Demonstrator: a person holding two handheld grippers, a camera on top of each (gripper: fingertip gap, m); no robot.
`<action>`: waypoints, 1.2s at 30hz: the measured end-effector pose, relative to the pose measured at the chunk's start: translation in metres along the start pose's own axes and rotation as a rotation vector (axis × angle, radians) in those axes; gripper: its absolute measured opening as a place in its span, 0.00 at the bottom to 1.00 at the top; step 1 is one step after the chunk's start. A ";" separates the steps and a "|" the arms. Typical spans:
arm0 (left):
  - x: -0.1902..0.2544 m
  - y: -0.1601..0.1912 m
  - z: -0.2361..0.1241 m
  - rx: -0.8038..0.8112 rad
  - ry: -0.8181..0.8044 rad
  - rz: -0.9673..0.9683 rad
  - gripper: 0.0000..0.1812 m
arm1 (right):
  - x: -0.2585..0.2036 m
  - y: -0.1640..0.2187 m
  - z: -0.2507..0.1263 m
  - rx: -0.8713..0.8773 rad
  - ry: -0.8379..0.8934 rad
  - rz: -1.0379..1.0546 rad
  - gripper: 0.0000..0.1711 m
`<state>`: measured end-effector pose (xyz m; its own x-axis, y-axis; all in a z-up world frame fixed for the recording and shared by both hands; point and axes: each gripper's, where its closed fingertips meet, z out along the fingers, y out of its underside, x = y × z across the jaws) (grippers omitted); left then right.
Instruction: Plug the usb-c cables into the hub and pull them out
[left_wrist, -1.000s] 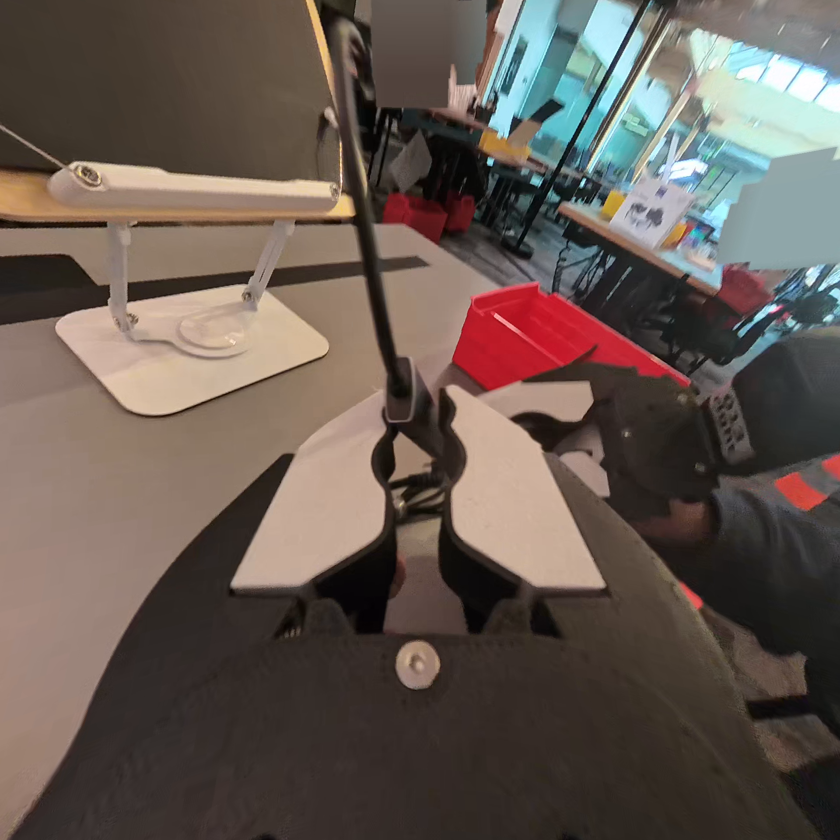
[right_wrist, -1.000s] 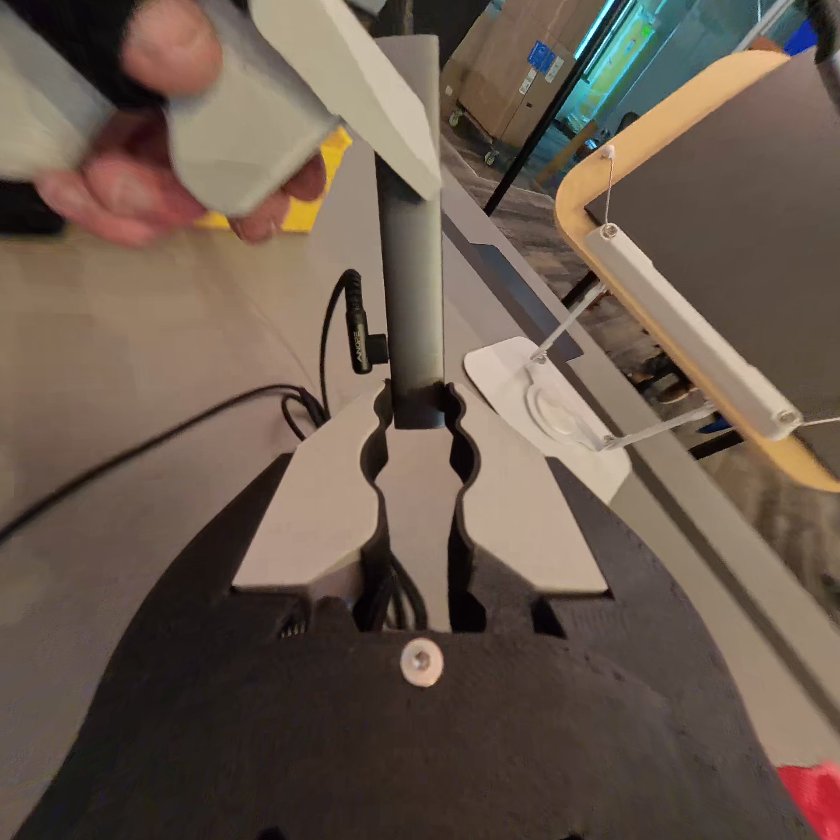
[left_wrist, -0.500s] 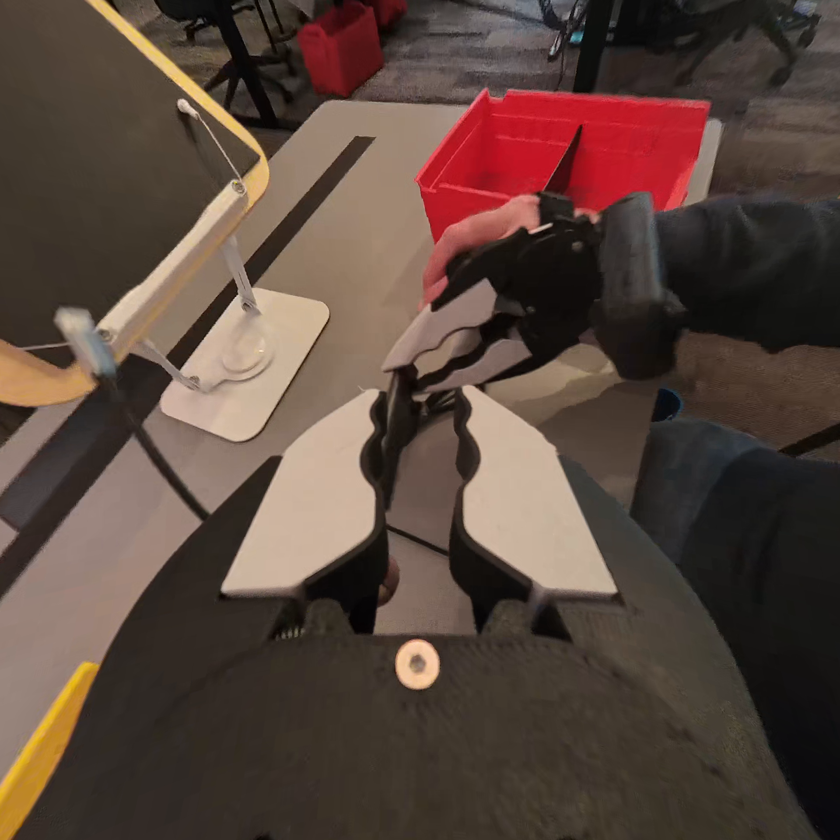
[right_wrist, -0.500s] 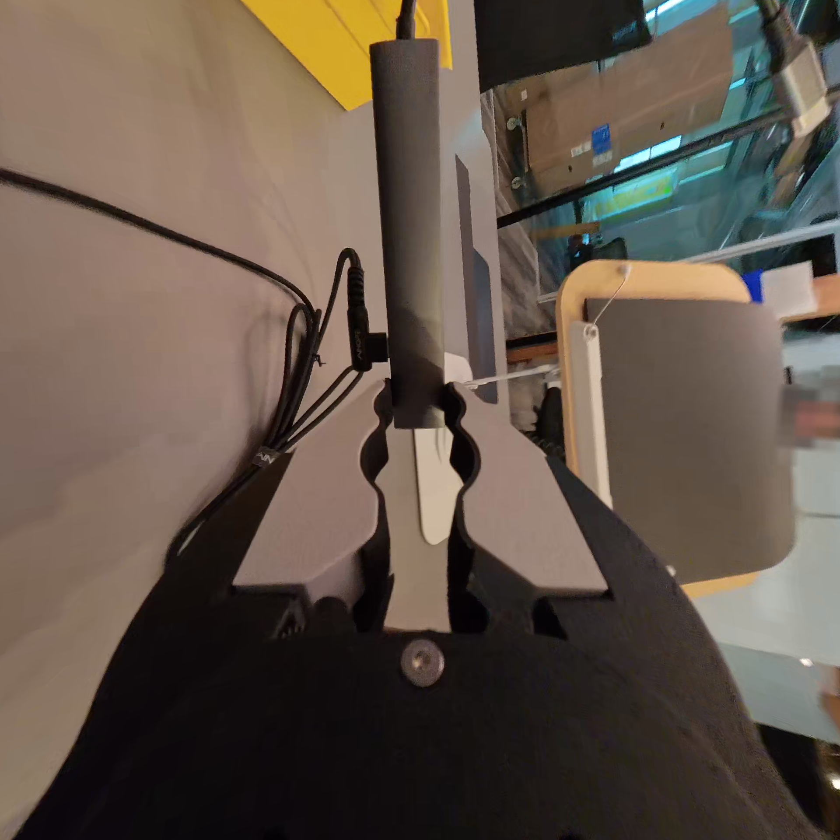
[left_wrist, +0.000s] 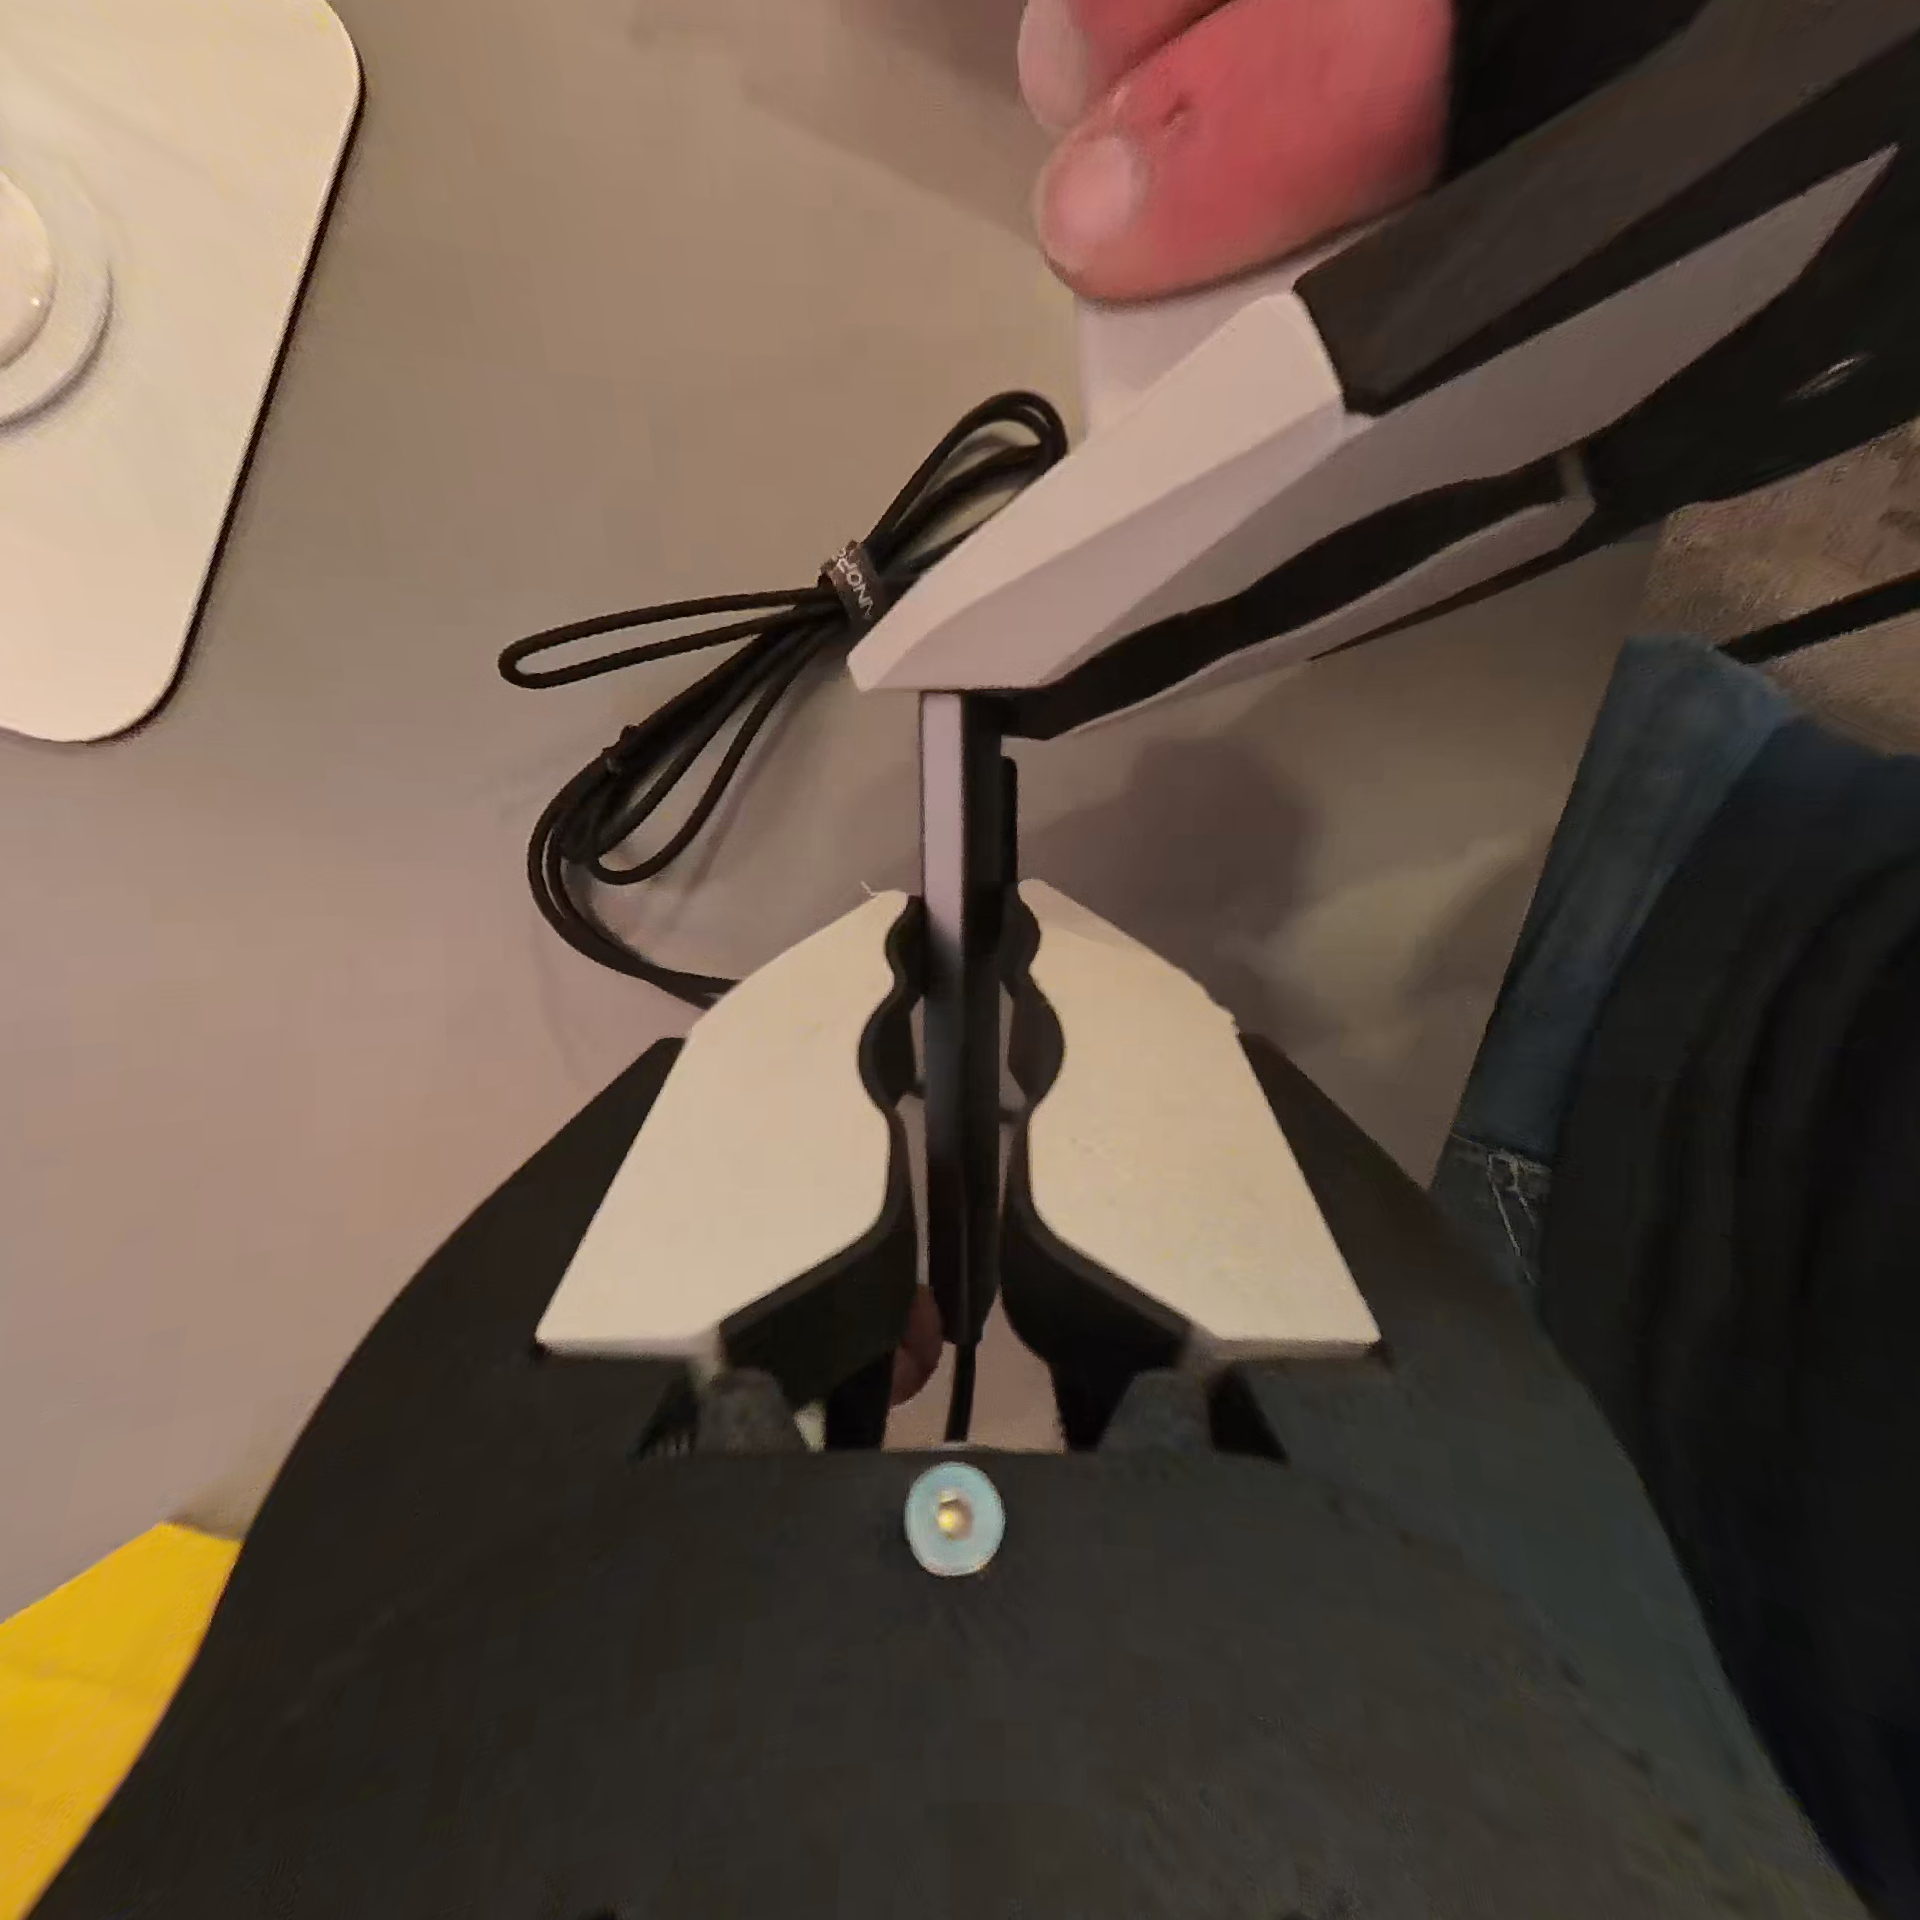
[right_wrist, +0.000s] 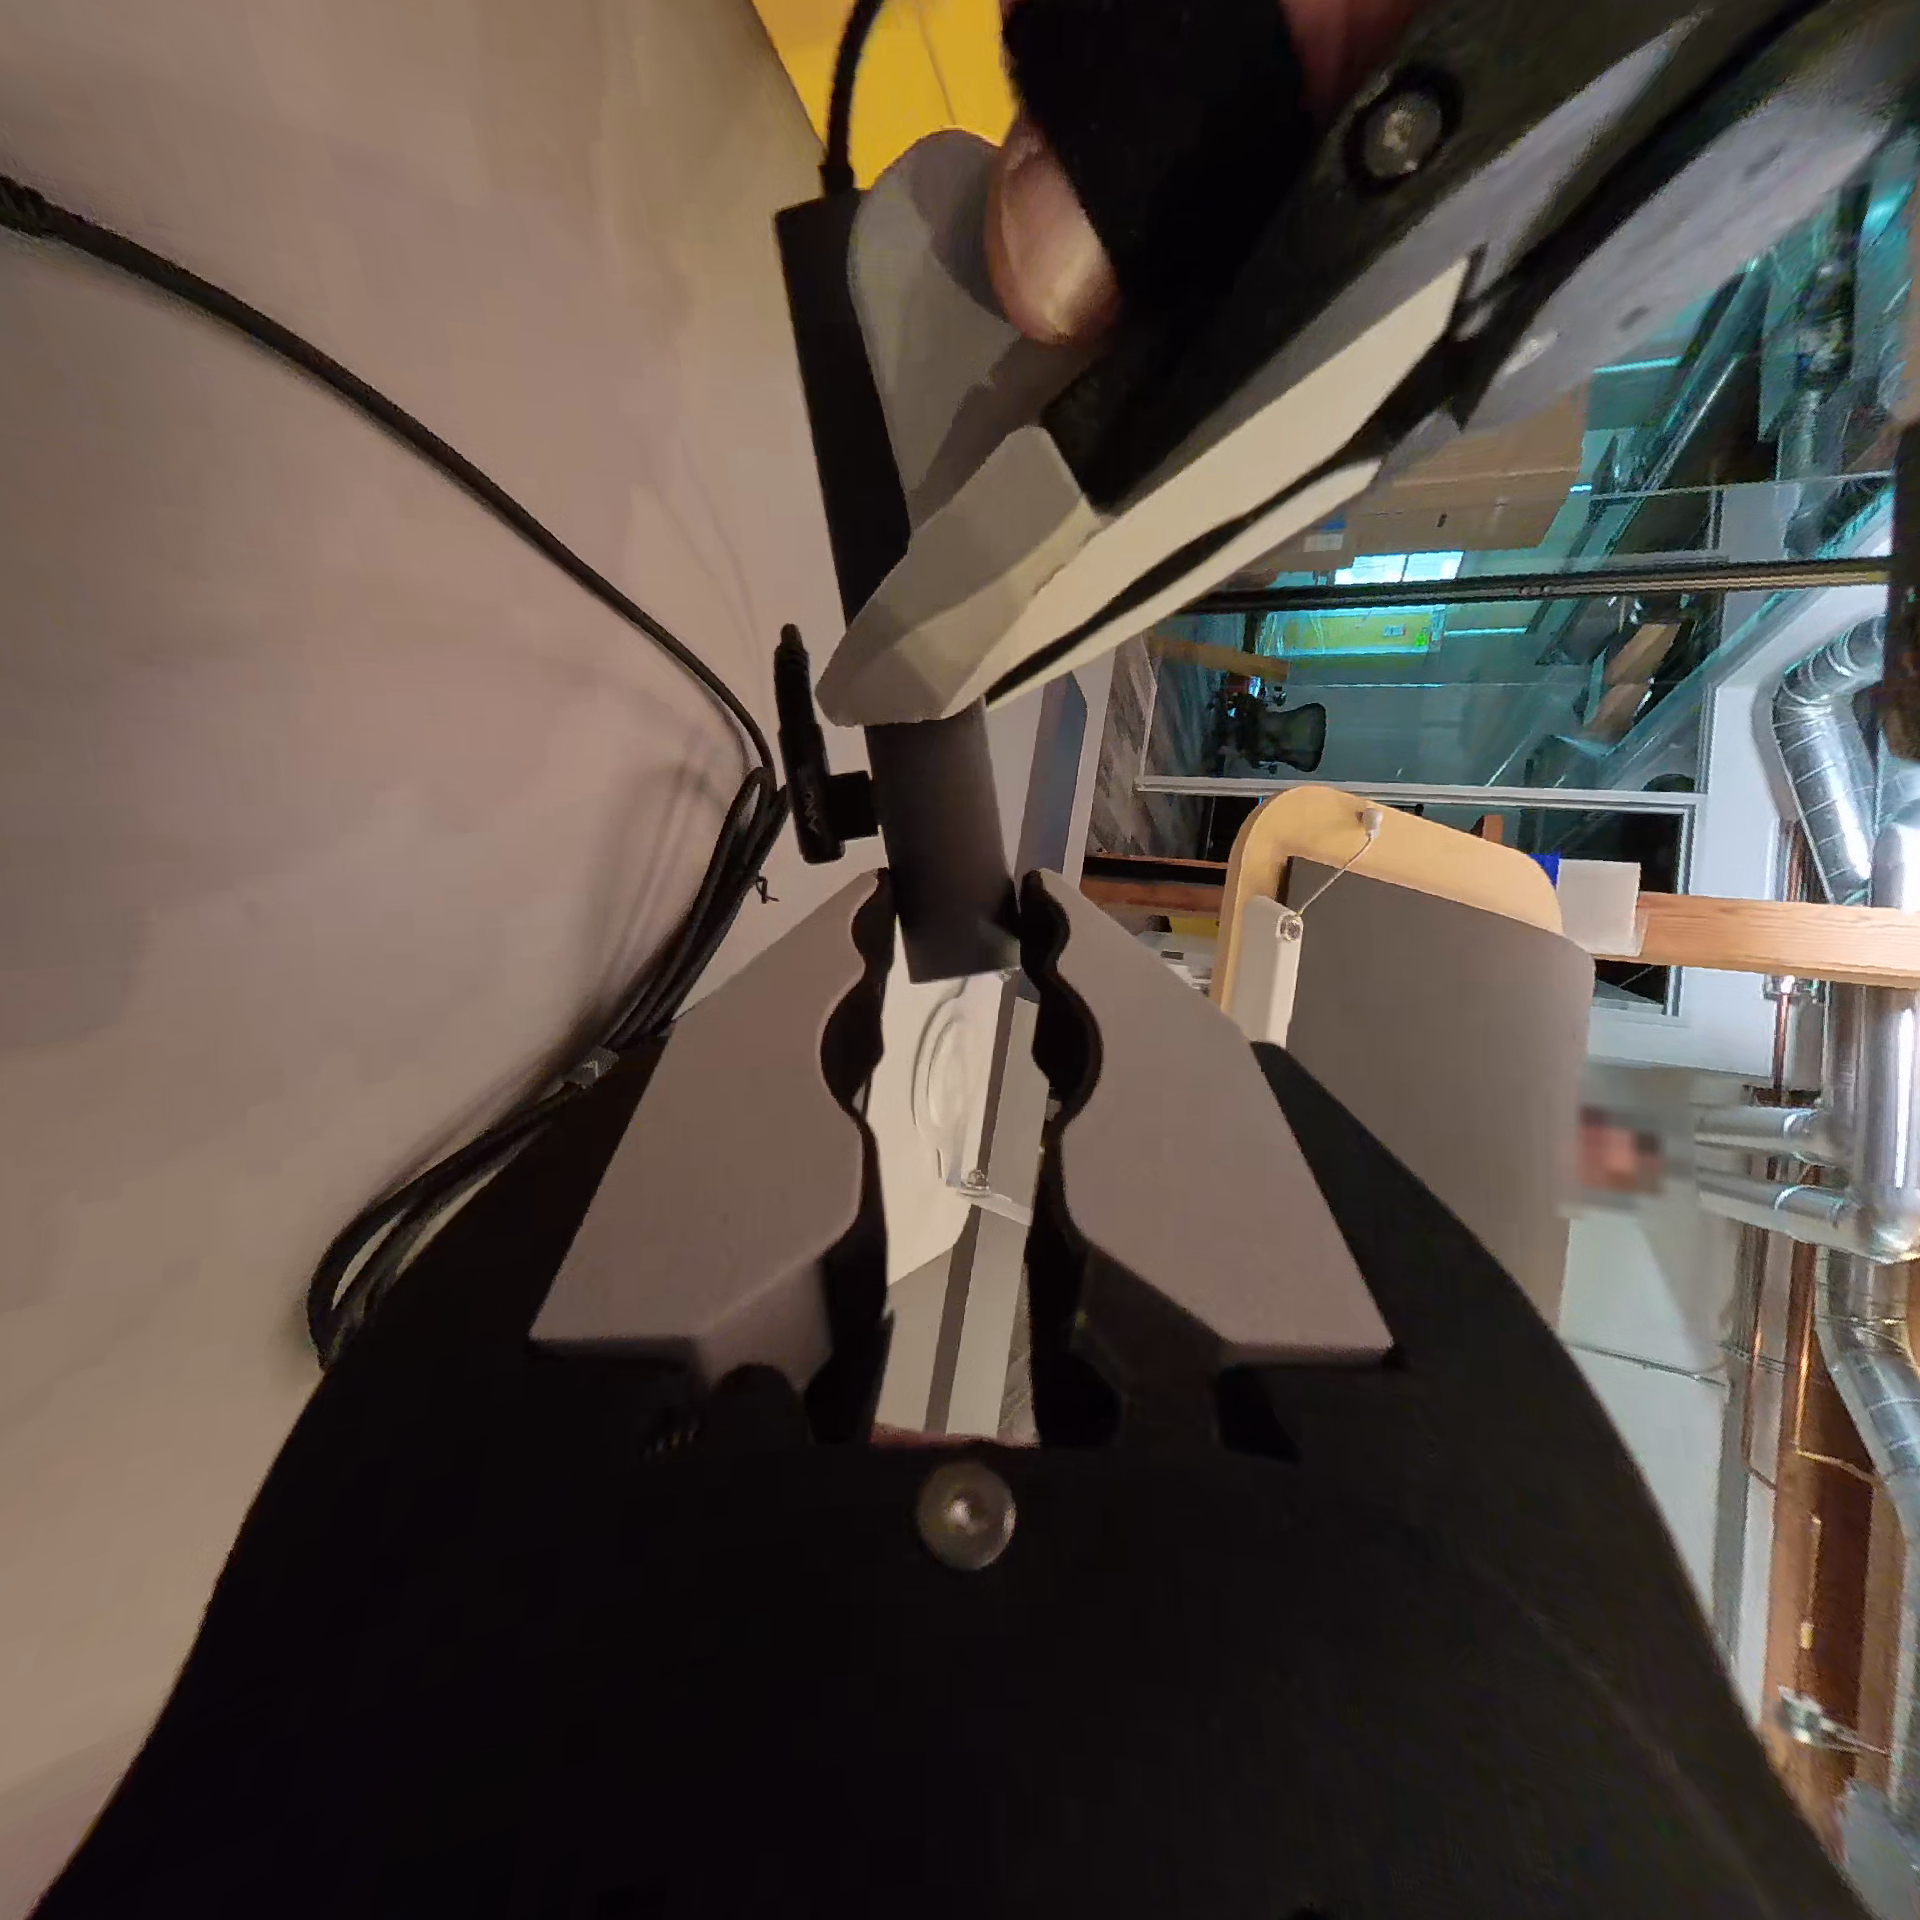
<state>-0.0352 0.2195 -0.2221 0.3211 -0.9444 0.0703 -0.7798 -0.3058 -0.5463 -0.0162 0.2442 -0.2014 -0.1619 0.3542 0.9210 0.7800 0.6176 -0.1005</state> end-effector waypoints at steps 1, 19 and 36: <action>-0.001 0.000 0.000 0.025 0.004 -0.016 0.07 | 0.001 0.001 0.001 0.000 0.005 0.013 0.13; -0.001 -0.024 -0.052 0.632 0.253 -0.426 0.05 | 0.035 -0.027 -0.019 0.217 0.060 0.651 0.33; 0.009 -0.014 -0.040 0.717 0.347 -0.619 0.05 | 0.019 -0.036 0.011 -0.009 0.118 0.527 0.25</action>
<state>-0.0428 0.2105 -0.1805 0.2971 -0.6618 0.6883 0.0150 -0.7175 -0.6964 -0.0538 0.2360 -0.1844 0.3213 0.5327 0.7829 0.7427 0.3711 -0.5573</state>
